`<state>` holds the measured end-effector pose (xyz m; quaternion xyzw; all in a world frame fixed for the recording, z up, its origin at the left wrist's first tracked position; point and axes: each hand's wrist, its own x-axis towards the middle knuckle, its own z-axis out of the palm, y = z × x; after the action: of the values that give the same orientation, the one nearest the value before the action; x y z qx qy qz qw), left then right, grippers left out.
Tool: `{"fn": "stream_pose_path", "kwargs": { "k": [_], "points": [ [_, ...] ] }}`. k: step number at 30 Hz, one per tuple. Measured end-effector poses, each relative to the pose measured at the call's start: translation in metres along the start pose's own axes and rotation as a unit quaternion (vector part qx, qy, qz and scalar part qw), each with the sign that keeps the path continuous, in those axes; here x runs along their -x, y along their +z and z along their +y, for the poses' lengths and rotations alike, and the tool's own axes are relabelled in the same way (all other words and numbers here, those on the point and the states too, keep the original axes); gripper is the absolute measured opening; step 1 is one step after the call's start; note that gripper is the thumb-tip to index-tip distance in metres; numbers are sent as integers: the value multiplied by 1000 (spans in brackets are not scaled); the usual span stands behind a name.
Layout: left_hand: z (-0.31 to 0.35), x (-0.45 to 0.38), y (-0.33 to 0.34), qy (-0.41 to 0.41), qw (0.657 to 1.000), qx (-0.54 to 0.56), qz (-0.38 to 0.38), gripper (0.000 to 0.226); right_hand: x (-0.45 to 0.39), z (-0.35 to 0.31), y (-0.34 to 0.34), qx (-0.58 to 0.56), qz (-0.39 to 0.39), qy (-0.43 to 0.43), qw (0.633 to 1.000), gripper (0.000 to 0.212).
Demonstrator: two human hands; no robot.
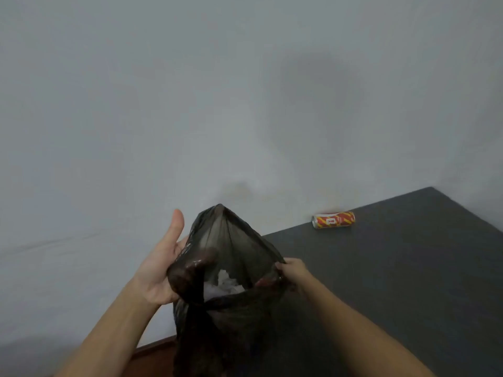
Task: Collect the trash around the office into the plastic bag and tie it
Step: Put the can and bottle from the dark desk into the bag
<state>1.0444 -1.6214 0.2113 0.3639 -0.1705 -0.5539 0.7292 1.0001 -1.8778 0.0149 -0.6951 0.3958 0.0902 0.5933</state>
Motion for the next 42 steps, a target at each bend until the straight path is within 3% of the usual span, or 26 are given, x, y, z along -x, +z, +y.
{"fn": "stream_pose_path", "kwargs": {
  "k": [4,8,12,17,19,23,25,28,30,32,34,37,40,42],
  "points": [
    [9,3,-23,26,996,-20,87,89,27,-32,-41,27,79,-55,995,29],
    [1,1,-36,36,967,52,245,86,55,-73,-76,114,77,-144,980,29],
    [-17,-5,-45,34,955,73,287,91,80,-94,-105,132,163,-231,950,26],
    [-22,-22,-46,20,968,59,245,89,73,-88,-145,107,259,-272,921,16],
    [-23,-26,-47,30,965,53,257,86,61,-84,-159,114,257,-270,921,11],
    [-24,-42,-45,44,975,66,206,70,11,-66,-184,168,138,-196,956,5],
    [-23,-39,-37,37,978,81,187,84,3,-53,-184,188,15,-146,971,13],
    [-28,-50,-43,63,990,69,104,90,-19,-43,-189,80,-104,-74,989,35],
    [-29,-66,-51,72,994,38,79,90,-51,-41,-196,-1,-82,-66,994,37],
    [-29,-77,-47,44,996,50,55,88,-91,-41,-197,108,48,-119,986,36],
    [-29,-74,-34,43,996,43,62,86,-117,-34,-193,284,156,-123,938,48],
    [-30,-84,-31,39,996,31,72,86,-157,-22,-190,431,147,-68,888,65],
    [-27,-92,-35,25,997,27,67,86,-181,-6,-187,516,131,-39,846,68],
    [-20,-102,-45,28,998,40,41,85,-194,-3,-180,527,123,-42,840,66]
  ]
}}
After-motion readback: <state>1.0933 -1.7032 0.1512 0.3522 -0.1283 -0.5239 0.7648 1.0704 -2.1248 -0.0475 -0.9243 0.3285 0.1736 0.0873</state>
